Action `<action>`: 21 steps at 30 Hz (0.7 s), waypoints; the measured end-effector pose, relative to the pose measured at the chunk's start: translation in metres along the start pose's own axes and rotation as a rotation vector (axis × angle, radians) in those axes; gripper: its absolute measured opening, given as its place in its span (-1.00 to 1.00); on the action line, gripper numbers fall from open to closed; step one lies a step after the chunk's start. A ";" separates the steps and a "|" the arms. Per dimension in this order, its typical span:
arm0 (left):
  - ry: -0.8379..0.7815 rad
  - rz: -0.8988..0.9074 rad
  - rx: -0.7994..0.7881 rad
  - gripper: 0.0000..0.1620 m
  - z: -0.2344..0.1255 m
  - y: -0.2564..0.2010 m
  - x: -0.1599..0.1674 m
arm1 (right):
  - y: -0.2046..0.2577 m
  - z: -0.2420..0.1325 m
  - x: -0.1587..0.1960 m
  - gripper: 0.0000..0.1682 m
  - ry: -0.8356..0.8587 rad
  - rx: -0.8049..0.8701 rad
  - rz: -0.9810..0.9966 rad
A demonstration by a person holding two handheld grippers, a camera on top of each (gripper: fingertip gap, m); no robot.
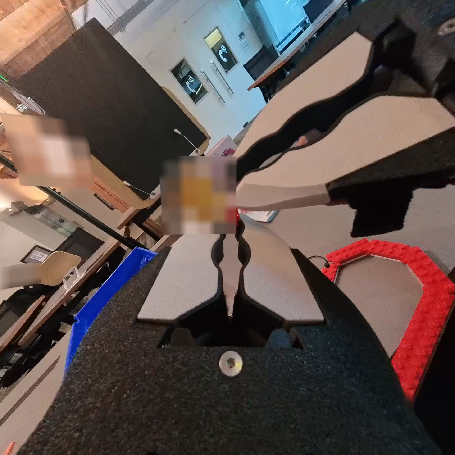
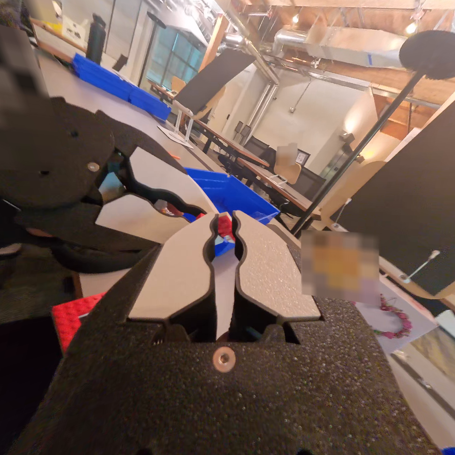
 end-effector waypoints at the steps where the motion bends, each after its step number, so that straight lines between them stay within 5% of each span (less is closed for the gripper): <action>1: 0.003 0.002 0.003 -0.93 0.000 0.000 0.000 | 0.001 0.000 0.000 -0.90 0.003 0.002 -0.031; 8: 0.050 -0.044 0.075 -0.93 0.000 -0.002 0.004 | 0.005 -0.001 0.001 -0.84 0.108 0.002 -0.270; 21: 0.049 -0.042 0.094 -0.93 -0.001 -0.003 0.003 | 0.002 -0.002 0.004 -0.86 0.151 -0.075 -0.125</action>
Point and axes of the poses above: each gripper's, where its closed fingertips meet, z out along the fingers, x out of its underside, y = z × x across the jaws, the point moved 4 cm from there along -z, back along the fingers, and after that the axes turned 3 degrees about -y, right-handed, at the moved point
